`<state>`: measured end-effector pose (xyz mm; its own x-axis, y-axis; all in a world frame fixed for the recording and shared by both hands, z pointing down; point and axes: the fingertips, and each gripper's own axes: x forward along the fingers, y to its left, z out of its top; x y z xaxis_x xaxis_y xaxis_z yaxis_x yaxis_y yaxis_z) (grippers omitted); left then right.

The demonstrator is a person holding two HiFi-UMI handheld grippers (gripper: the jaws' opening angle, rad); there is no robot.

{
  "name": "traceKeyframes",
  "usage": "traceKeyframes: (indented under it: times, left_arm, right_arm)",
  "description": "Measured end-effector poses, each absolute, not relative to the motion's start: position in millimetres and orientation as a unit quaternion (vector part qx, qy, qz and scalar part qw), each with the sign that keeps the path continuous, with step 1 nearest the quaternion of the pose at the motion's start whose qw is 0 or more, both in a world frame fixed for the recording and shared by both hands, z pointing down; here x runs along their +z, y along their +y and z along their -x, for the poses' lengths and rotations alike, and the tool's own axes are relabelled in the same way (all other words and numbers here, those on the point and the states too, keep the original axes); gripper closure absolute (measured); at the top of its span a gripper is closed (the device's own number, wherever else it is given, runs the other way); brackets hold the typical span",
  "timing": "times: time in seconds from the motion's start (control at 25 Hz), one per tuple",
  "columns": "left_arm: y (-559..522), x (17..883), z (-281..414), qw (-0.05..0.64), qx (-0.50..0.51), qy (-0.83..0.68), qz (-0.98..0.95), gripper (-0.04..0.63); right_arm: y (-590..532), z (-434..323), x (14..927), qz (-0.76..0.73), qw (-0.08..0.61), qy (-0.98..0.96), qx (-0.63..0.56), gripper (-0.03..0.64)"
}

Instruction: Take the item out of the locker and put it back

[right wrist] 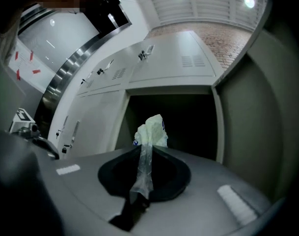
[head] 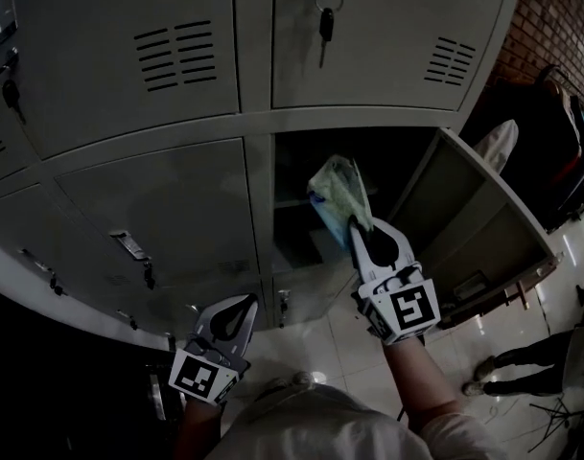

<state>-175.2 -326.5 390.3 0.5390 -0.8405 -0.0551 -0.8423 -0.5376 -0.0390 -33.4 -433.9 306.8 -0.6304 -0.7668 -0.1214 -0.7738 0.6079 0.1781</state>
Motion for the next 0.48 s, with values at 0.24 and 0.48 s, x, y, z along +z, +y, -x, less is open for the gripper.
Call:
traceKeyframes:
  times: [0.24,0.48]
  left_arm:
    - [-297.1,406.8,154.3,0.02,-0.01,0.453,0.891,0.595]
    - [-248.9,406.9,129.2,0.034,-0.005,0.46,0.887,0.595]
  right_arm:
    - [-337.0,15.6,343.6,0.448,0.0,0.887,0.108,0.6]
    - [-275.7,1.7,382.4,0.42,-0.014,0.904,0.074,0.6]
